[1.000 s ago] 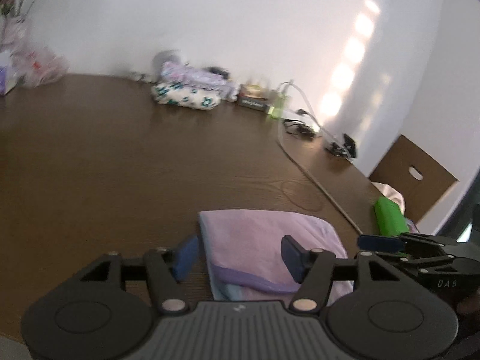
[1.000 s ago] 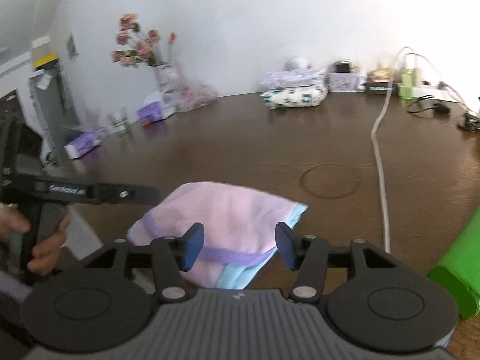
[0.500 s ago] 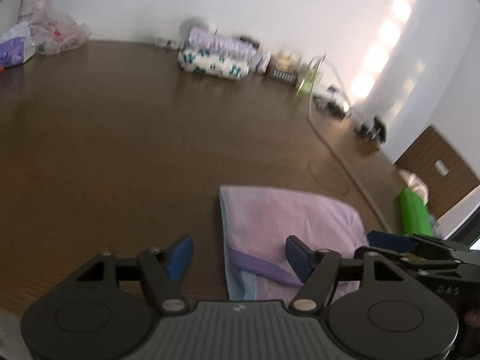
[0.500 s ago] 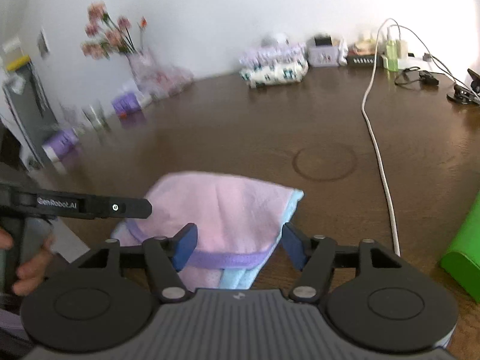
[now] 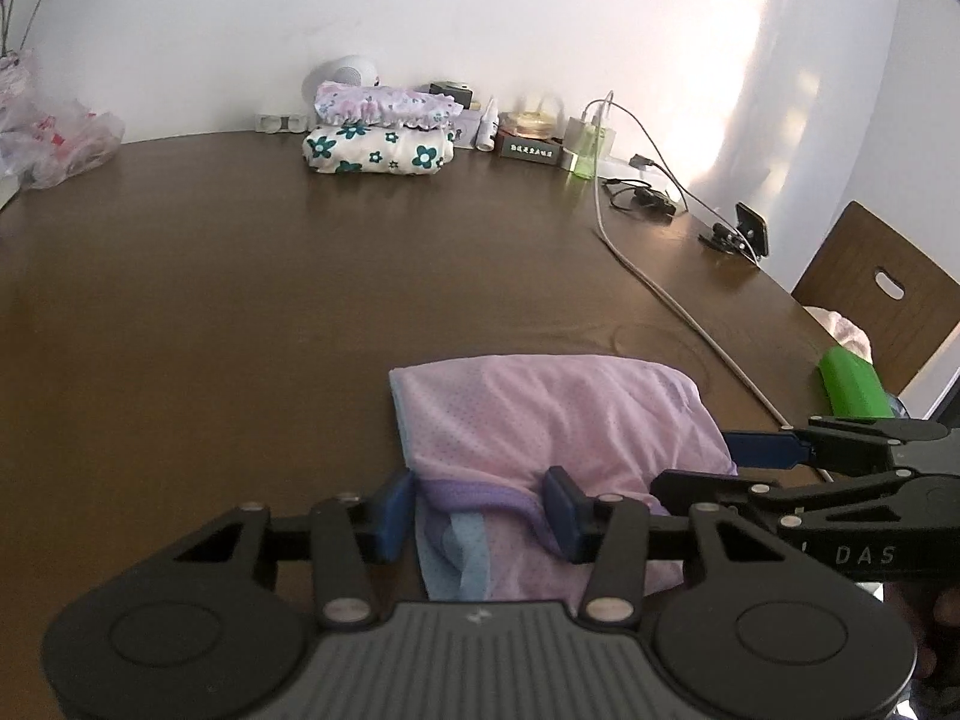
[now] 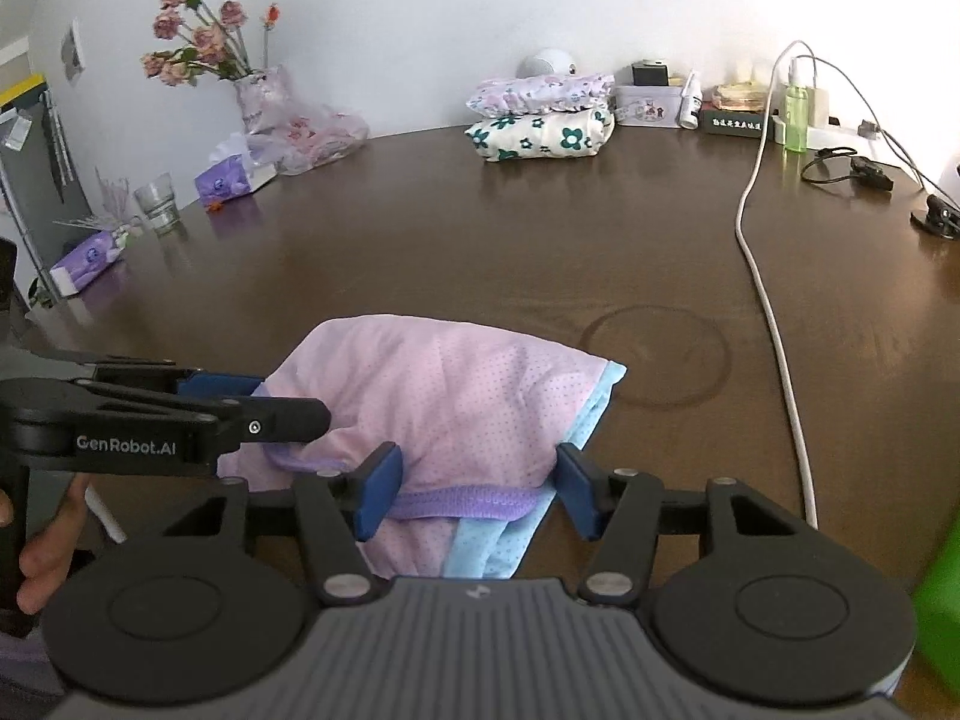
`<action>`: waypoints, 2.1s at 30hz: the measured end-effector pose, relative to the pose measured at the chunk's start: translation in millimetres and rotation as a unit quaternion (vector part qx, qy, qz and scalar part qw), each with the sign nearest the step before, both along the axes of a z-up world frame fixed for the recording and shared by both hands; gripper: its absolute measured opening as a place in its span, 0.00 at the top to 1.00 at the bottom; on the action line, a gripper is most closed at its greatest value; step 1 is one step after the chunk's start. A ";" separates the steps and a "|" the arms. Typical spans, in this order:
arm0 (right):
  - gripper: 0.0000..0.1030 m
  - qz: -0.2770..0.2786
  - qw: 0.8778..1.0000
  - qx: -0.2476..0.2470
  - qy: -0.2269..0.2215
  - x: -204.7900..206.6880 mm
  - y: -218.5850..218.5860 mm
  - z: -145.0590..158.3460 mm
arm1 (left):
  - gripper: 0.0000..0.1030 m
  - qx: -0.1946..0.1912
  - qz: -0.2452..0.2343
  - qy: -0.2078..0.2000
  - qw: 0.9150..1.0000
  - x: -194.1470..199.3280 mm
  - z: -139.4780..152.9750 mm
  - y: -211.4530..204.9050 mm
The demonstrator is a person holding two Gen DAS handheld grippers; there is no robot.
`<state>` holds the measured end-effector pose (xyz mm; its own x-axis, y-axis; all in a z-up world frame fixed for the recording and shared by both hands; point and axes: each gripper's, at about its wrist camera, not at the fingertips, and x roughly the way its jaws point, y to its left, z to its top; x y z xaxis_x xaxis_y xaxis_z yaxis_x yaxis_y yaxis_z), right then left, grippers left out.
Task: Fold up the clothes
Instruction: 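Press the folded bundle flat and open both grippers, then grasp the folded bundle's purple-trimmed edge with both grippers and lift it, then carry the bundle with both grippers onto the floral clothes stack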
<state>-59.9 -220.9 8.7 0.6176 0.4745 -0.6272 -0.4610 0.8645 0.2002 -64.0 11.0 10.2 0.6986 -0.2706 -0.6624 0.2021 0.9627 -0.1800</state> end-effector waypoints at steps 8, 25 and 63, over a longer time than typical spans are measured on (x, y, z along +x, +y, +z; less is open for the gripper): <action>0.33 -0.041 0.998 0.039 0.029 49.5 -7.0 19.7 | 0.39 -0.019 0.020 0.029 0.999 48.2 21.0 10.8; 0.66 -0.005 1.000 -0.008 -0.003 64.9 35.7 -0.8 | 0.77 0.008 -0.020 0.003 1.000 65.2 4.1 -8.8; 0.89 -0.033 0.996 0.019 -0.085 404.9 102.9 113.2 | 0.90 -0.096 -0.012 -0.105 0.990 401.7 100.3 82.3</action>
<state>345.0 -118.0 122.0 0.7446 0.4504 -0.4926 -0.4330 0.8876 0.1571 337.7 93.3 110.5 0.8074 -0.3961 -0.4372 0.2779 0.9091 -0.3103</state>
